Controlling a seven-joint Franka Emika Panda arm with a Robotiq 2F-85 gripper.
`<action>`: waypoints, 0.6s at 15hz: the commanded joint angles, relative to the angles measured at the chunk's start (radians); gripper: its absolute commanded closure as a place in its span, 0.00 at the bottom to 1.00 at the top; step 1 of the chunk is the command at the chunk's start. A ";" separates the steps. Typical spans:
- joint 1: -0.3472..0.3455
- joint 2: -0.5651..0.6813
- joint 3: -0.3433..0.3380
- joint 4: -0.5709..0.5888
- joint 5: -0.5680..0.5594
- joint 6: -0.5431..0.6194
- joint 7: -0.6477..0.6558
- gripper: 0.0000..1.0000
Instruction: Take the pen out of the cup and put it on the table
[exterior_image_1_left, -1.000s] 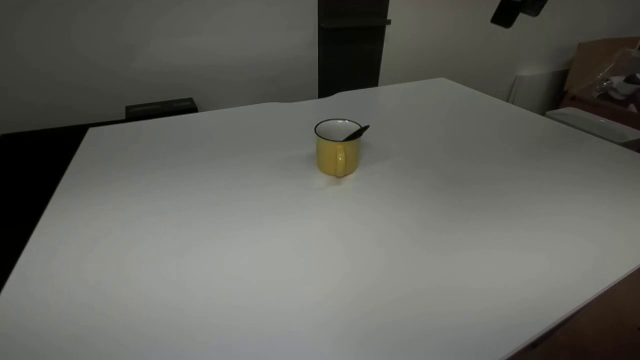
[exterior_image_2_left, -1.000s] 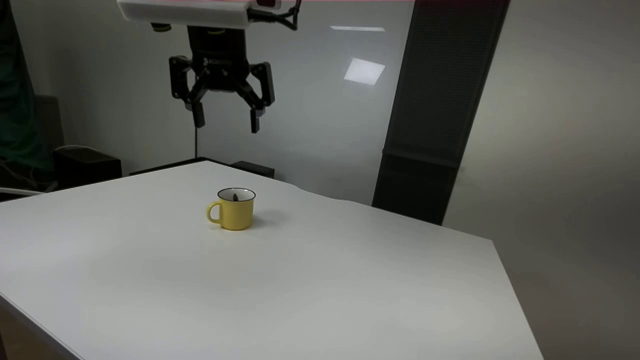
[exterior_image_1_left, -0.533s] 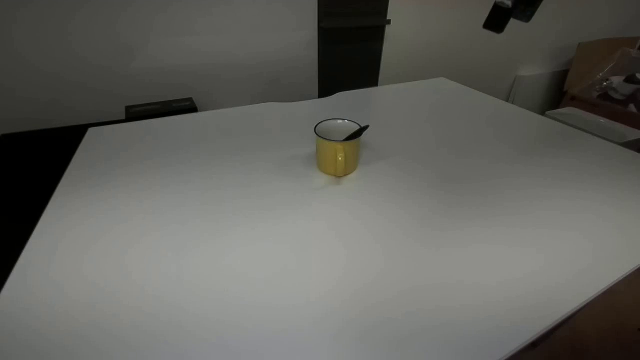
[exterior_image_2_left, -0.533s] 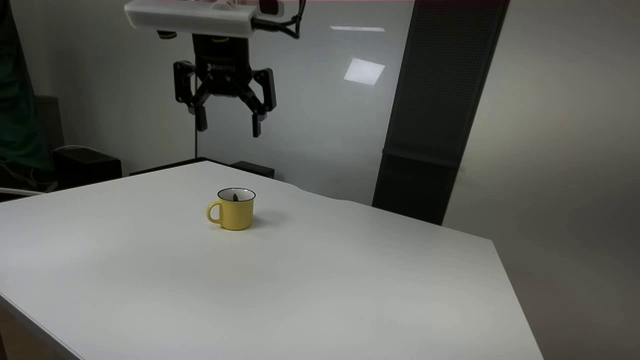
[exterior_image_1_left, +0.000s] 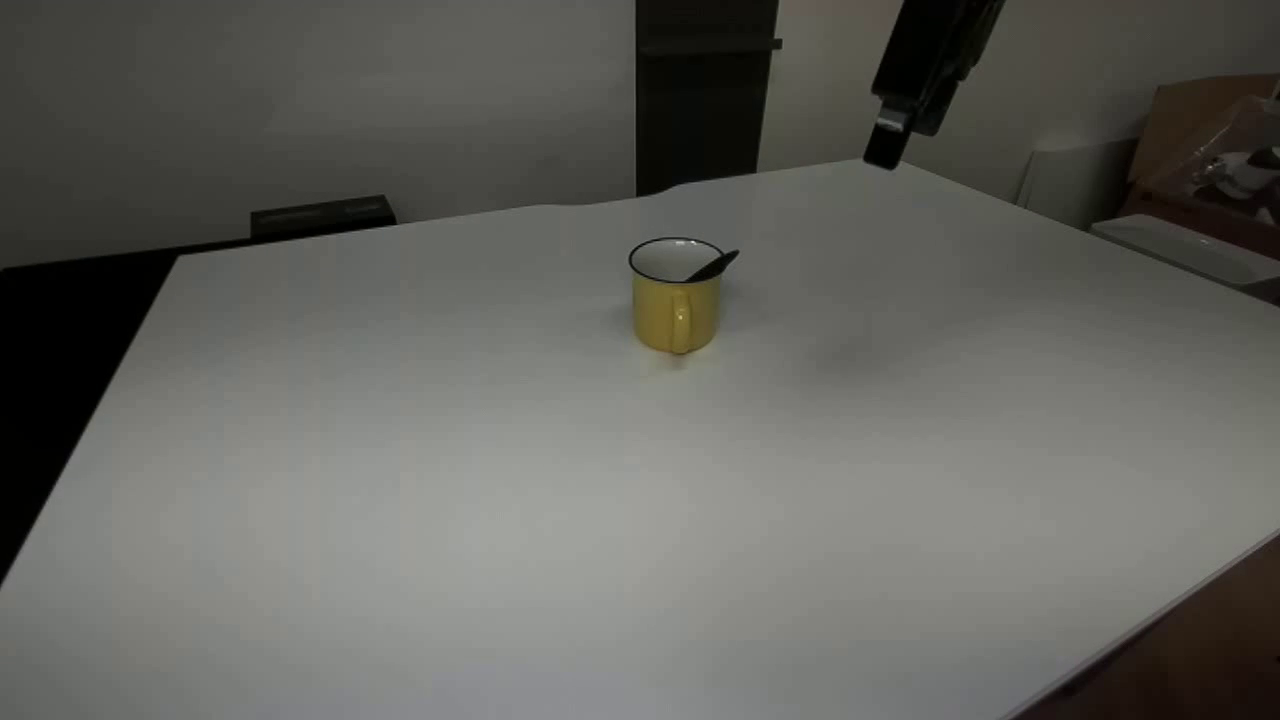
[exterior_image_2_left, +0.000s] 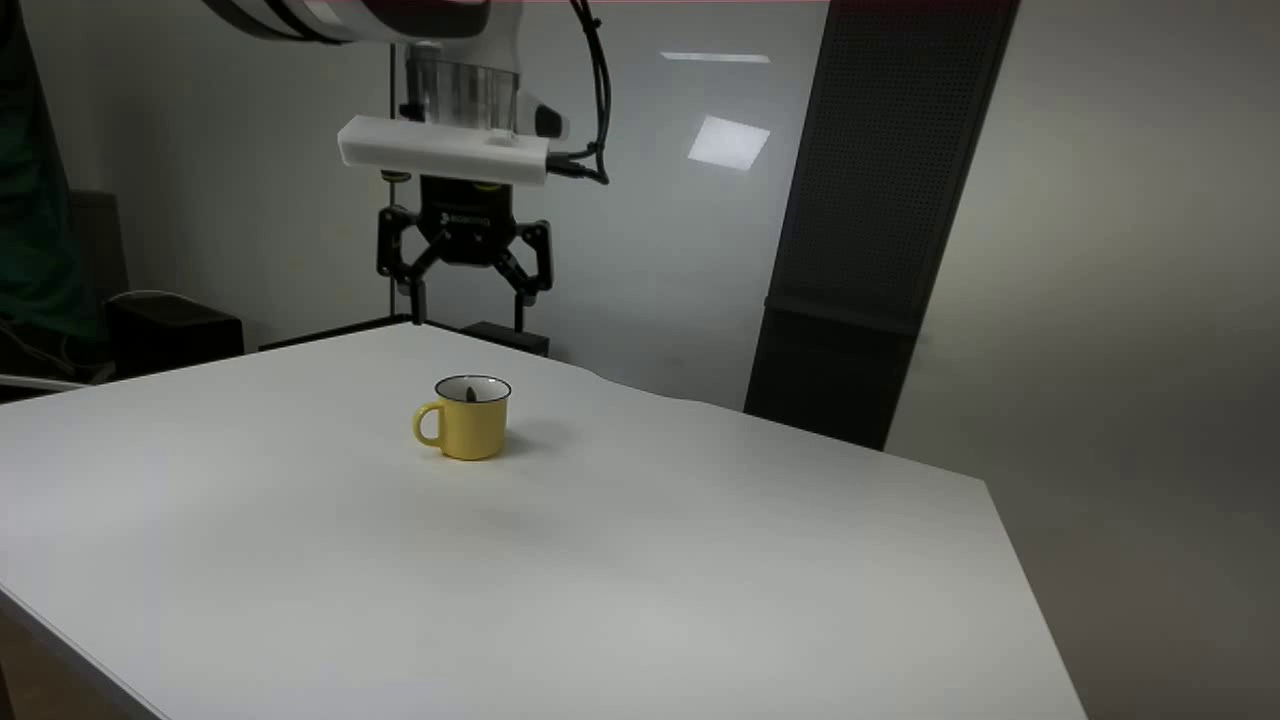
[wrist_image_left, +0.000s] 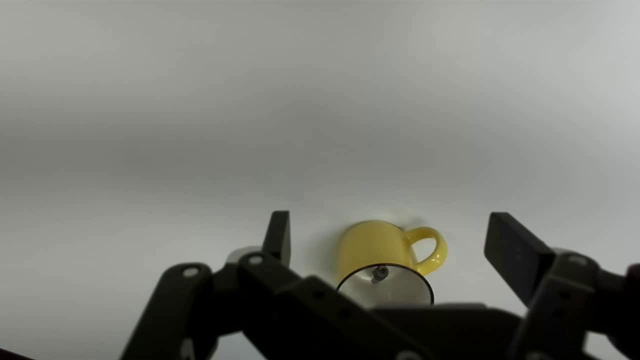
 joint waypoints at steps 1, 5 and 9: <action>-0.027 0.176 0.057 0.155 -0.058 0.024 0.005 0.00; -0.030 0.299 0.110 0.252 -0.089 0.138 0.052 0.00; -0.051 0.291 0.142 0.220 -0.094 0.140 0.039 0.00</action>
